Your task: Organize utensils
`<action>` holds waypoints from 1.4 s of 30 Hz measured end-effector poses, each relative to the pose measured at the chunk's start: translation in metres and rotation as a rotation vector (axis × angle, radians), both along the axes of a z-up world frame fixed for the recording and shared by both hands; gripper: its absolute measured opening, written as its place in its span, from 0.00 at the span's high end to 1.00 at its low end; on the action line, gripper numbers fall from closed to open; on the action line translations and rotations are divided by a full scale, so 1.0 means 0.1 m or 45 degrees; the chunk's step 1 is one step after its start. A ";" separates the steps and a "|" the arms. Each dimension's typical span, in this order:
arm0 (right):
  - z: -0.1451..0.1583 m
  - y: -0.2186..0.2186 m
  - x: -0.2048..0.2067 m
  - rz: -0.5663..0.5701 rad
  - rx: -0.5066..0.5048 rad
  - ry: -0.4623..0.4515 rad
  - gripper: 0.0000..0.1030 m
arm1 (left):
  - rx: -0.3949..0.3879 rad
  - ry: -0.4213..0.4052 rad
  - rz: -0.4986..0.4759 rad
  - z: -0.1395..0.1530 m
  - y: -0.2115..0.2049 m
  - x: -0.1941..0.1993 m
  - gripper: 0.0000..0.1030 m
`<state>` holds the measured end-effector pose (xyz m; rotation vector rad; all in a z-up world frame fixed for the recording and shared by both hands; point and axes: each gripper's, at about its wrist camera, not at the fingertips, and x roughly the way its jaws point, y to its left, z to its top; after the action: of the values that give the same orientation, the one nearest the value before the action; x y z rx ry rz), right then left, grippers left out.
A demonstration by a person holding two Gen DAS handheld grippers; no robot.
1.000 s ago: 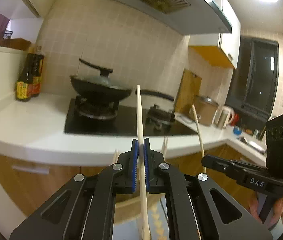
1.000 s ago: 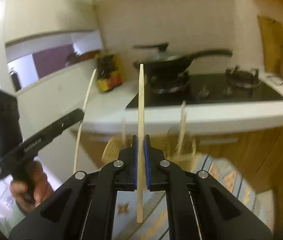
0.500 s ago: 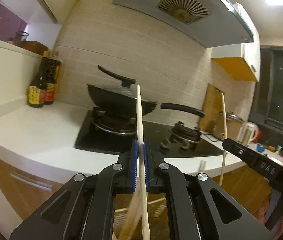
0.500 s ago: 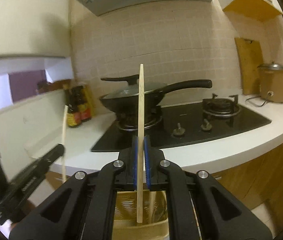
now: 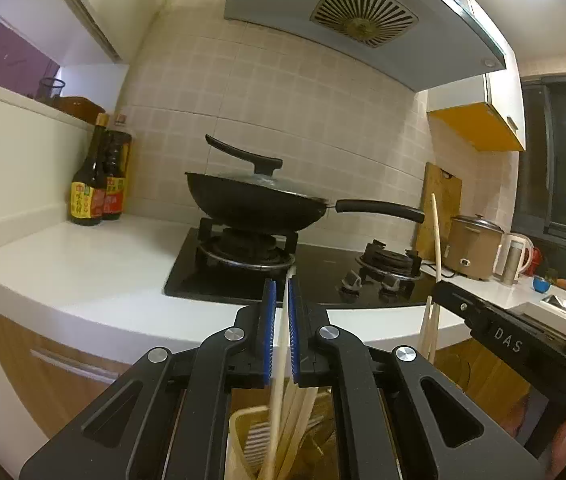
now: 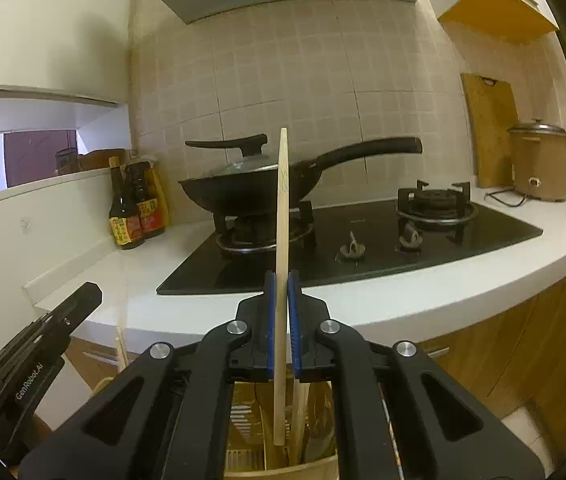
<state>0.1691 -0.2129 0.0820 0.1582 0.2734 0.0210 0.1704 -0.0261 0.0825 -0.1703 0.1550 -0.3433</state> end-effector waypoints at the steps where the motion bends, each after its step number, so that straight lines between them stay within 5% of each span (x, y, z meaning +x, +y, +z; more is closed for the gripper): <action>1: -0.02 0.00 -0.03 -0.021 -0.012 0.001 0.95 | 0.002 0.006 -0.005 -0.01 0.00 -0.02 0.95; 10: -0.11 -0.13 -0.50 0.028 0.035 0.091 0.84 | -0.056 0.051 -0.024 -0.03 0.30 -0.28 0.66; 12: -0.11 -0.13 -0.66 0.021 0.028 0.091 0.76 | -0.101 0.058 -0.018 0.00 0.44 -0.38 0.55; 14: -0.12 -0.12 -0.82 0.018 0.018 0.090 0.52 | -0.138 0.074 -0.022 0.03 0.55 -0.46 0.49; 15: -0.13 -0.12 -0.91 0.020 0.015 0.085 0.49 | -0.147 0.081 -0.027 0.04 0.58 -0.49 0.48; 19: -0.20 -0.05 -1.20 0.021 -0.004 0.096 0.48 | -0.154 0.081 -0.024 0.08 0.72 -0.77 0.38; 30: -0.53 0.14 -1.80 -0.010 -0.103 0.111 0.18 | -0.112 0.069 0.091 -0.18 0.70 -1.49 0.10; 34: -0.78 0.19 -1.91 -0.116 -0.177 0.063 0.14 | 0.010 0.056 0.239 -0.44 0.54 -1.59 0.08; 42: -0.98 0.09 -1.79 -0.080 -0.127 0.116 0.14 | 0.259 -0.025 0.394 -0.71 0.23 -1.59 0.07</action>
<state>-0.0102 -0.2037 -0.0160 0.0688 0.3592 -0.0621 0.0115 -0.0029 0.0114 0.0113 0.1408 -0.0201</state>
